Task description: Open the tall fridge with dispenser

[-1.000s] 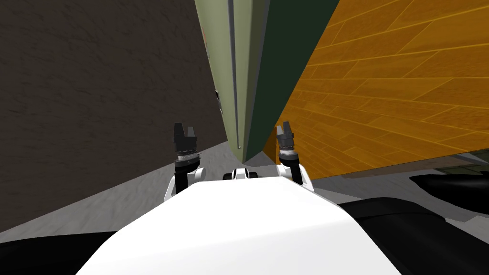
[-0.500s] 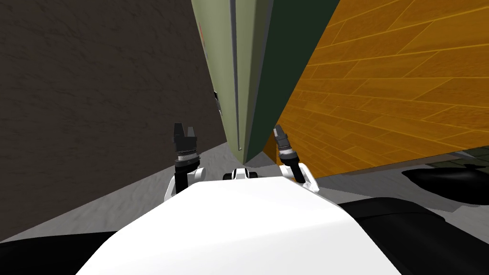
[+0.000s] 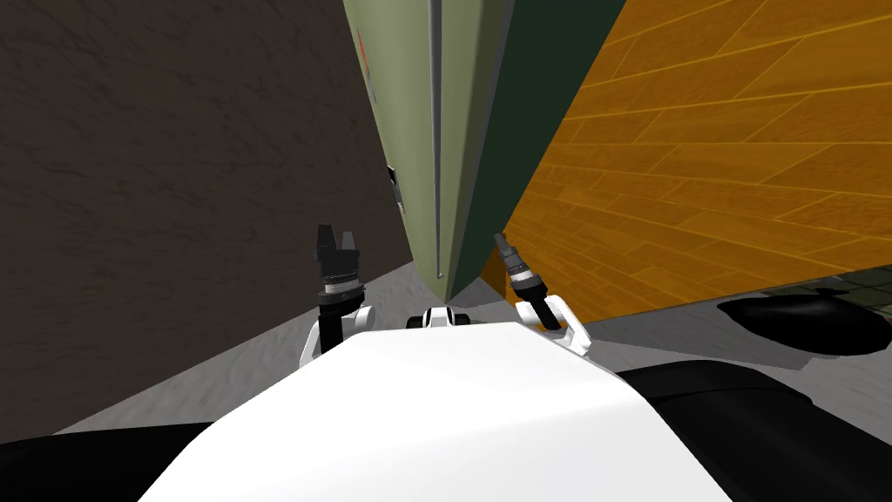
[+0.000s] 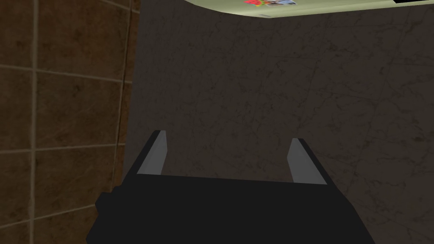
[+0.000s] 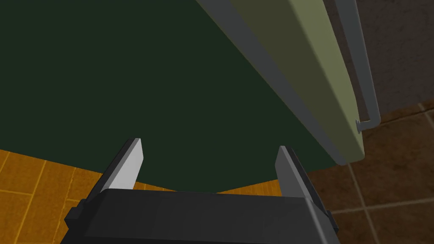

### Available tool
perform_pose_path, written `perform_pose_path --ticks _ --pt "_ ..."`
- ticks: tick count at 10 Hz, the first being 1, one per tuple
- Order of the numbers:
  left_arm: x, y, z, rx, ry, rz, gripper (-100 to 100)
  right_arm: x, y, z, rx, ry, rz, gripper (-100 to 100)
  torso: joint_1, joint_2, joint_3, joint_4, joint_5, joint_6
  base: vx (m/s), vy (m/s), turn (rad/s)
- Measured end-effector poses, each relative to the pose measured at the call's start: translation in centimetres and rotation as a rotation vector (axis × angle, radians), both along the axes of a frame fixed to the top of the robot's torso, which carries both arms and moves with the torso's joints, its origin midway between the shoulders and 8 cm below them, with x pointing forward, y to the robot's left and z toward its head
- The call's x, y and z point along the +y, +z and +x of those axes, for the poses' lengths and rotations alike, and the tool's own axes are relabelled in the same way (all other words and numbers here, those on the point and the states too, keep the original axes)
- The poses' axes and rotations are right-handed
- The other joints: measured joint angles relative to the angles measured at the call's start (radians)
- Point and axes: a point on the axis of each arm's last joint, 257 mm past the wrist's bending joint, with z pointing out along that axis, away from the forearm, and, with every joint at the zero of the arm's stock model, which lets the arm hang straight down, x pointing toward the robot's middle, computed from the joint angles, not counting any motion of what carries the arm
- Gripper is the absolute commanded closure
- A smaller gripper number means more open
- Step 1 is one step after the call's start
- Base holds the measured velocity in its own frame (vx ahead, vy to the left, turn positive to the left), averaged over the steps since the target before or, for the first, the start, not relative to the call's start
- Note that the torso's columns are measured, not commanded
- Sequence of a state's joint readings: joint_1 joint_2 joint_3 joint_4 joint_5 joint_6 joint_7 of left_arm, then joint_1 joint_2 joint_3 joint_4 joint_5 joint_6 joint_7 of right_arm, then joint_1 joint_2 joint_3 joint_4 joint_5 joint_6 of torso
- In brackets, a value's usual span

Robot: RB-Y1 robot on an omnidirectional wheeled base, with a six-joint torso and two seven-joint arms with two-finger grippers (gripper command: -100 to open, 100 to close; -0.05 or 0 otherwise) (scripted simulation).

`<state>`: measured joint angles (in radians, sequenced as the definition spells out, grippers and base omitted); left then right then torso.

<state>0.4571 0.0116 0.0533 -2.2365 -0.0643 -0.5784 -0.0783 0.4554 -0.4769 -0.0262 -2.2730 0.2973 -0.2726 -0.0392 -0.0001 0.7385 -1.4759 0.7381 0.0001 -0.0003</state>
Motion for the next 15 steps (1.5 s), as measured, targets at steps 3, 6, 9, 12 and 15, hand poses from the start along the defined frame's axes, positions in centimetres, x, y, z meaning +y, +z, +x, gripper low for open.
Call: perform_pose_path --ticks 3,6,9,12,15 --pt "0.0 0.0 0.0 0.000 0.000 0.000 0 -0.8 -1.4 0.9 0.055 -0.016 -0.087 -100 0.000 -0.001 0.000 0.000 0.000 0.000 0.057 0.067 -0.094" --pt "0.0 0.0 0.0 0.000 0.000 0.000 0 -1.8 -3.1 1.7 0.110 -0.040 -0.180 -100 -0.002 0.001 0.000 0.000 -0.001 0.000 0.053 0.070 -0.055" --pt "0.0 0.0 0.0 0.000 0.000 0.000 0 -3.2 -4.2 2.4 0.155 -0.068 -0.267 -100 -0.001 0.001 0.001 0.000 0.000 0.000 0.043 0.061 -0.060" --pt "0.0 0.0 0.0 0.000 0.000 0.000 0 -5.5 -5.4 3.7 0.205 -0.120 -0.382 -100 0.002 -0.002 -0.001 0.000 0.000 0.000 0.057 0.095 -0.077" --pt "0.0 0.0 0.0 0.000 0.000 0.000 0 -7.4 -6.1 3.9 0.236 -0.157 -0.475 -100 -0.001 0.000 0.000 0.000 -0.001 0.001 0.040 0.063 -0.059"
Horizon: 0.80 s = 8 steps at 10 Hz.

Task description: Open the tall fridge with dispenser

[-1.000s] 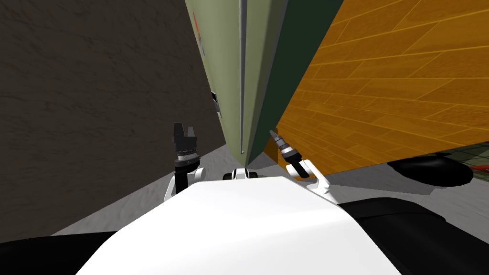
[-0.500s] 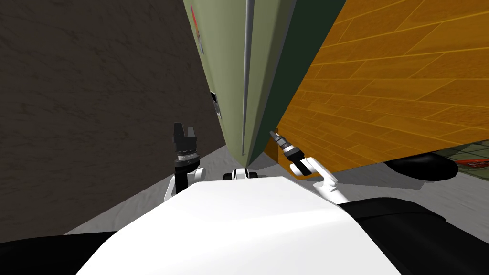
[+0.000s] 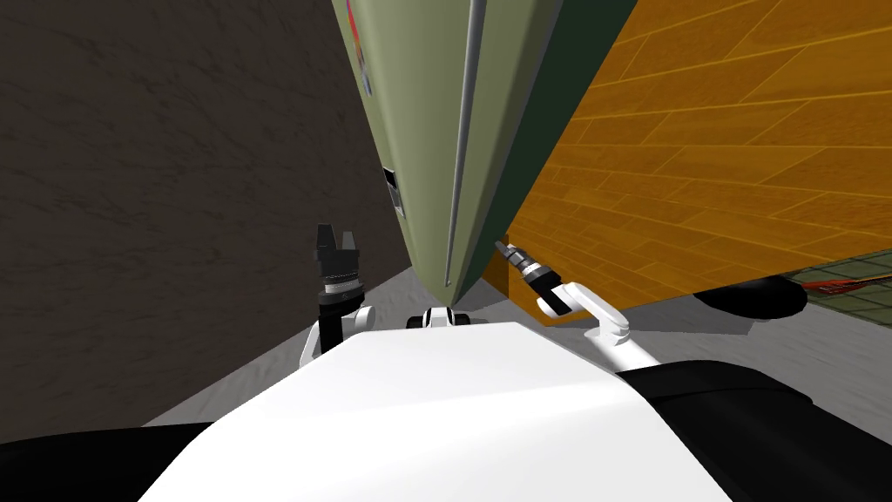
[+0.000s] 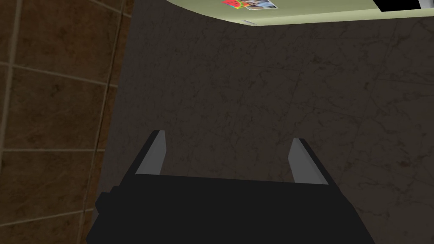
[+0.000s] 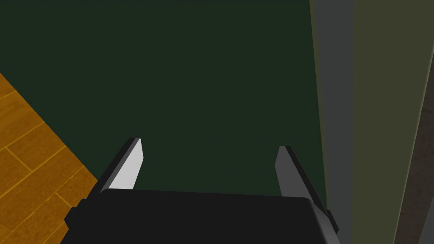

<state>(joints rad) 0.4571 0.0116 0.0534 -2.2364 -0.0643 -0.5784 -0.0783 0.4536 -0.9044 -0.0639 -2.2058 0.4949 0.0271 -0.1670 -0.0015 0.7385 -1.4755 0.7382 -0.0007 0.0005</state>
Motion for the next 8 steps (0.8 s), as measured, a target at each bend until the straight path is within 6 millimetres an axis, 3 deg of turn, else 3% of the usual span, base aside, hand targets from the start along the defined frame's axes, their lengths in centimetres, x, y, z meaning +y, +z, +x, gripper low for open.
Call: perform_pose_path --ticks 8 --pt "0.0 0.0 0.0 0.000 0.000 0.000 0 -4.4 0.6 1.8 0.033 -0.082 -0.225 -100 0.001 0.000 0.000 0.000 0.001 -0.001 0.028 0.065 -0.053"
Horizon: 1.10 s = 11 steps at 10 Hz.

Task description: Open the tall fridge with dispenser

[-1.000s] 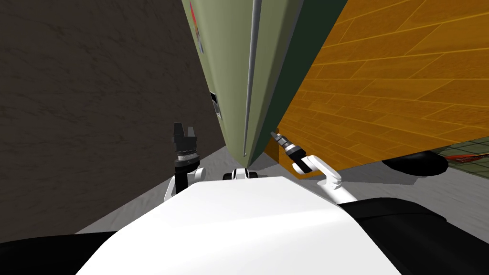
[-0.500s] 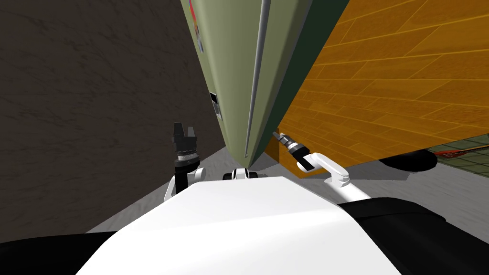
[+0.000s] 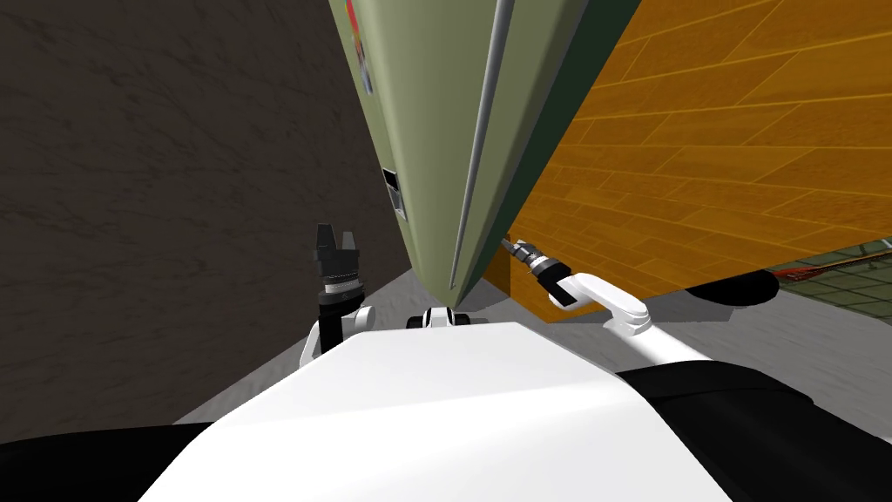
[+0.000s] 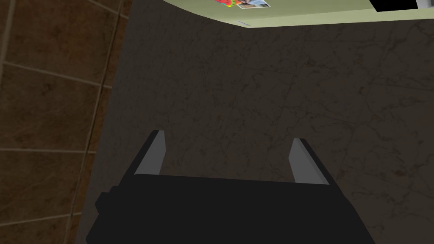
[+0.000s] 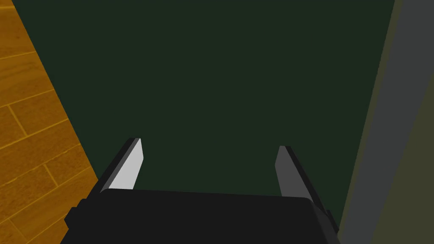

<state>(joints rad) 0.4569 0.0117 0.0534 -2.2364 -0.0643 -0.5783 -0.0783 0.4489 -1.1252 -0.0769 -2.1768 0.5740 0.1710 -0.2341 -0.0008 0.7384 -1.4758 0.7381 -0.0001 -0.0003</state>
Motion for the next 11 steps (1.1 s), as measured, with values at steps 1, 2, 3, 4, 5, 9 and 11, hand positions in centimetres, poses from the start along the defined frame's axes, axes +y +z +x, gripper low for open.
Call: perform_pose_path --ticks 1,2,3,4,5,9,11 --pt "0.0 0.0 0.0 0.000 0.000 0.000 0 -0.7 0.2 0.4 -0.002 -0.018 -0.034 -100 0.002 -0.001 0.000 0.000 0.000 0.001 0.033 0.089 -0.059" --pt "0.0 0.0 0.0 0.000 0.000 0.000 0 -1.7 0.6 0.6 -0.003 -0.034 -0.063 -100 0.002 -0.001 0.000 0.000 0.001 0.000 0.014 0.037 0.001" --pt "0.0 0.0 0.0 0.000 0.000 0.000 0 -1.8 0.9 0.8 -0.002 -0.032 -0.084 -100 -0.001 0.000 0.000 0.000 0.000 0.000 0.016 0.063 -0.078" --pt "0.0 0.0 0.0 0.000 0.000 0.000 0 -2.6 1.2 1.1 -0.008 -0.048 -0.116 -100 0.000 0.000 0.000 0.000 0.000 0.001 0.024 0.075 -0.075" --pt "0.0 0.0 0.0 0.000 0.000 0.000 0 -3.1 1.7 1.2 -0.011 -0.062 -0.141 -100 0.001 0.000 0.000 0.000 0.000 0.000 0.010 0.041 -0.003" --pt "0.0 0.0 0.0 0.000 0.000 0.000 0 -4.6 3.6 2.4 -0.029 -0.092 -0.239 -100 0.000 0.000 0.000 0.000 0.000 0.000 0.008 0.061 -0.050" --pt "0.0 0.0 0.0 0.000 0.000 0.000 0 -5.7 5.1 3.0 -0.049 -0.118 -0.293 -100 0.002 0.000 0.000 0.000 0.001 0.000 0.007 0.064 -0.030"
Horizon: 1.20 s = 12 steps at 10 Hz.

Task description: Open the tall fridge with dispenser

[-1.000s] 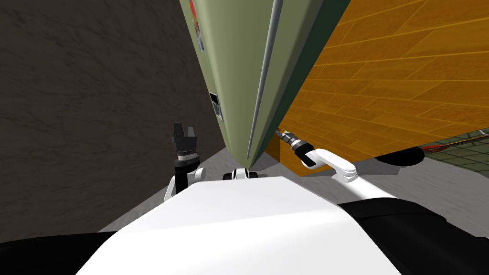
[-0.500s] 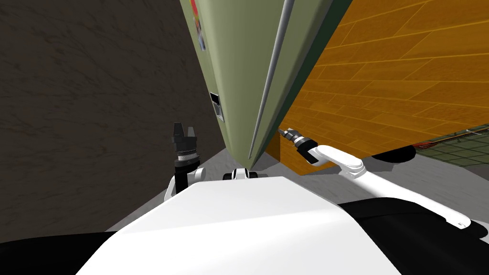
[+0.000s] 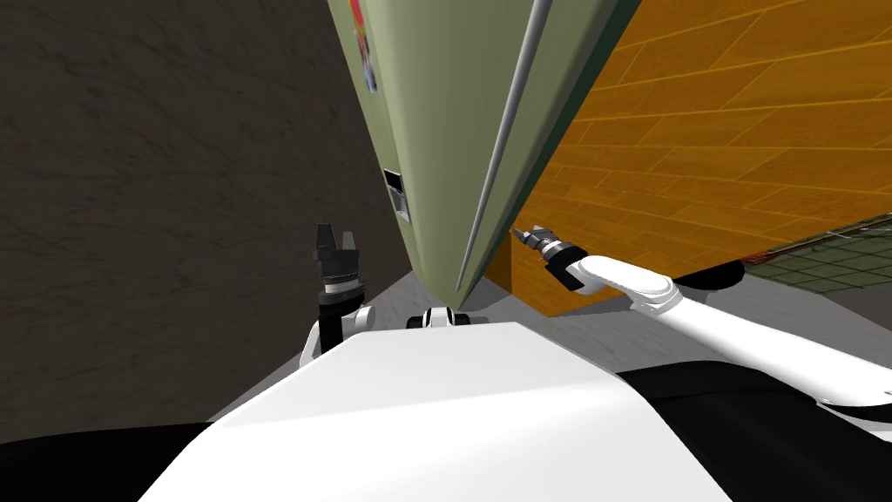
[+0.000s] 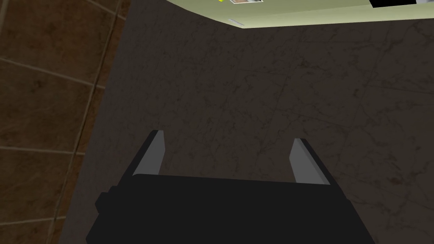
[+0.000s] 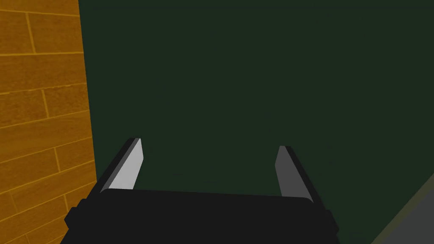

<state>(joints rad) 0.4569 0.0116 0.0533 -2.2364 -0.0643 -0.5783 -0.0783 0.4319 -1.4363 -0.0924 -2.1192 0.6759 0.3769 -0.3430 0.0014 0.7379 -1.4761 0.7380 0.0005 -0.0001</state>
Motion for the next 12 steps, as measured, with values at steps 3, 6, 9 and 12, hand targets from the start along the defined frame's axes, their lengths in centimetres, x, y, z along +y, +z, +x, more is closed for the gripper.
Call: perform_pose_path --ticks 3,6,9,12 --pt "0.0 0.0 0.0 0.000 0.000 0.000 0 -1.0 2.0 0.8 -0.027 -0.019 -0.072 -100 -0.001 0.000 0.000 0.000 0.000 0.000 -0.002 0.053 -0.039" --pt "0.0 0.0 0.0 0.000 0.000 0.000 0 -1.4 4.3 1.5 -0.057 -0.033 -0.137 -100 -0.001 0.000 0.000 0.000 0.000 0.000 -0.012 0.069 -0.056" --pt "0.0 0.0 0.0 0.000 0.000 0.000 0 -1.8 7.0 2.3 -0.096 -0.047 -0.200 -100 -0.004 0.000 0.000 0.000 -0.001 0.000 -0.012 0.057 -0.030" --pt "0.0 0.0 0.0 0.000 0.000 0.000 0 -1.7 9.4 3.0 -0.133 -0.051 -0.256 -100 -0.003 0.000 0.000 0.000 -0.001 0.000 -0.016 0.040 -0.025"
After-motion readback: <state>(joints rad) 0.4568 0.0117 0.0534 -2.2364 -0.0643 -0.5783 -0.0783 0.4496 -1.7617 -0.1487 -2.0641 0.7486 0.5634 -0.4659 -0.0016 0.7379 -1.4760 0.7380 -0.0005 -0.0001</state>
